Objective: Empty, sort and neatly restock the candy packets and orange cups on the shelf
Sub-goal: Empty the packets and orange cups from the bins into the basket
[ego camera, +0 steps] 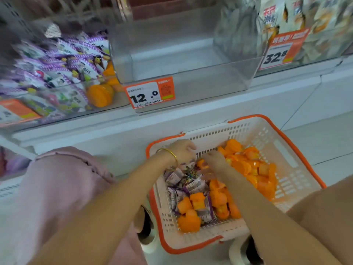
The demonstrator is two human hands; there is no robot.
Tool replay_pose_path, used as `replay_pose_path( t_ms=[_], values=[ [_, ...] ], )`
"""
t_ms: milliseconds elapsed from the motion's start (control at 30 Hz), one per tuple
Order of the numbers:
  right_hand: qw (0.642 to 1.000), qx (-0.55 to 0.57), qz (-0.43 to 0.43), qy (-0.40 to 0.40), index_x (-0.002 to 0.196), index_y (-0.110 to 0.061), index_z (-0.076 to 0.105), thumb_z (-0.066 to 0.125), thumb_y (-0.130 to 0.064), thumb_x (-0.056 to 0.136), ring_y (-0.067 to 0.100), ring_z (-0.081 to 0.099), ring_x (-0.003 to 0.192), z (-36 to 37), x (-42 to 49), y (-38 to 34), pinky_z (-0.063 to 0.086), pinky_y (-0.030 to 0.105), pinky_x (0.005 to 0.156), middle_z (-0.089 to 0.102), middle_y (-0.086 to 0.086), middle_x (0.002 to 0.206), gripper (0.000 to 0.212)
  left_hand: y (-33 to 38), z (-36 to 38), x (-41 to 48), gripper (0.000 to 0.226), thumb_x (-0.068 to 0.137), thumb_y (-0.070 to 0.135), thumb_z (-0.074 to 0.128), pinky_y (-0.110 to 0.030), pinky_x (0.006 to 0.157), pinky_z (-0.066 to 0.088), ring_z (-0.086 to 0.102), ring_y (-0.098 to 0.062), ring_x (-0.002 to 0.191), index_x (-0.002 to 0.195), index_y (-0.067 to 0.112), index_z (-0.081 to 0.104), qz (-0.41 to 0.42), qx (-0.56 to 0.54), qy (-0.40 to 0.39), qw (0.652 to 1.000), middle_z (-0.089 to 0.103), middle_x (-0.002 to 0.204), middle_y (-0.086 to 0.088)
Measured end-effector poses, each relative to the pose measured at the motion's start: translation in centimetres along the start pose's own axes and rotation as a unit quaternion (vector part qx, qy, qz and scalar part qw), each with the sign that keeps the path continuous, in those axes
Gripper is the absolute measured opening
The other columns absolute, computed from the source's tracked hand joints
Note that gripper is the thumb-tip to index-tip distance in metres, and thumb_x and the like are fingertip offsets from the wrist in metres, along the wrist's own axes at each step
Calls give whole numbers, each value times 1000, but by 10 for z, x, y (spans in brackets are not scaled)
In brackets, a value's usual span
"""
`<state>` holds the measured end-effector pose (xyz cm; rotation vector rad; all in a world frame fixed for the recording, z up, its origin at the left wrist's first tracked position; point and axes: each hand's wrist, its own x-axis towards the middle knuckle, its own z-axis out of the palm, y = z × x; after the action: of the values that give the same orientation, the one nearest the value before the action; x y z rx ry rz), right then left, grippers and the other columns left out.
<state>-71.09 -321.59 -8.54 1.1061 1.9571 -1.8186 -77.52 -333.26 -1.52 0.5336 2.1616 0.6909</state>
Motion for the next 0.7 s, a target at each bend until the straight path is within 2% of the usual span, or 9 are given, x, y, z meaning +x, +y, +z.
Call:
replay_pose_path(
  t_ms=[133,200,300,400,467,533,567,633,700],
  values=[
    [988,10,-138,-75,107,-7,58,53,-22,97,26,67,65,12,-65,-86,59,37,57,61,14,88,18,28,-73,-69,18,94,15,52,-22,57,53,65,-13,76,111,16,60,114,-56,99,987,63,102,-4],
    [970,27,-227,-79,106,-7,59,51,-17,97,24,67,63,24,-98,-130,58,35,54,62,13,88,16,28,-113,-95,14,91,11,57,-18,49,49,61,-7,65,103,13,63,167,-104,213,957,64,86,-1],
    [921,73,-379,-53,101,-8,57,50,-4,95,20,64,57,58,-130,-194,58,35,53,59,10,84,11,4,-178,-112,17,87,7,58,-21,64,46,58,-12,75,102,10,66,188,-69,453,869,61,88,3],
    [871,-16,-490,-40,99,-11,55,52,-3,93,24,64,68,107,-120,-253,59,38,62,57,8,83,11,-49,-232,-111,26,87,18,59,-34,92,41,54,-28,107,112,12,64,72,81,589,801,62,114,-8],
    [842,-166,-511,-41,111,-12,55,57,-15,92,28,63,85,143,-93,-285,54,37,78,60,10,97,19,-80,-258,-106,39,86,33,62,-44,102,32,43,-35,123,121,16,59,-15,142,588,796,54,128,-14],
    [792,-368,-484,-46,134,-17,45,61,-41,88,28,50,117,174,-61,-304,42,33,98,47,14,134,54,-99,-275,-103,55,85,47,59,-51,110,23,27,-36,136,134,23,49,-67,153,532,830,36,145,-14],
    [765,-450,-458,-54,142,-21,36,60,-56,84,31,38,131,186,-47,-308,35,39,107,34,14,146,72,-106,-282,-102,62,85,54,55,-54,112,18,18,-36,140,140,28,41,-91,163,490,851,26,152,-12],
    [734,-532,-414,-81,149,-29,22,57,-71,75,33,17,143,203,-29,-311,25,48,114,14,11,157,92,-120,-292,-100,70,85,66,43,-58,113,12,7,-34,143,146,36,25,-127,198,409,882,11,158,-5],
    [748,-523,-388,-128,150,-32,18,57,-72,74,27,10,146,211,-21,-314,21,45,116,6,6,159,95,-138,-302,-94,70,86,70,33,-58,113,14,8,-33,143,147,37,20,-118,226,364,896,12,158,-3]
  ],
)
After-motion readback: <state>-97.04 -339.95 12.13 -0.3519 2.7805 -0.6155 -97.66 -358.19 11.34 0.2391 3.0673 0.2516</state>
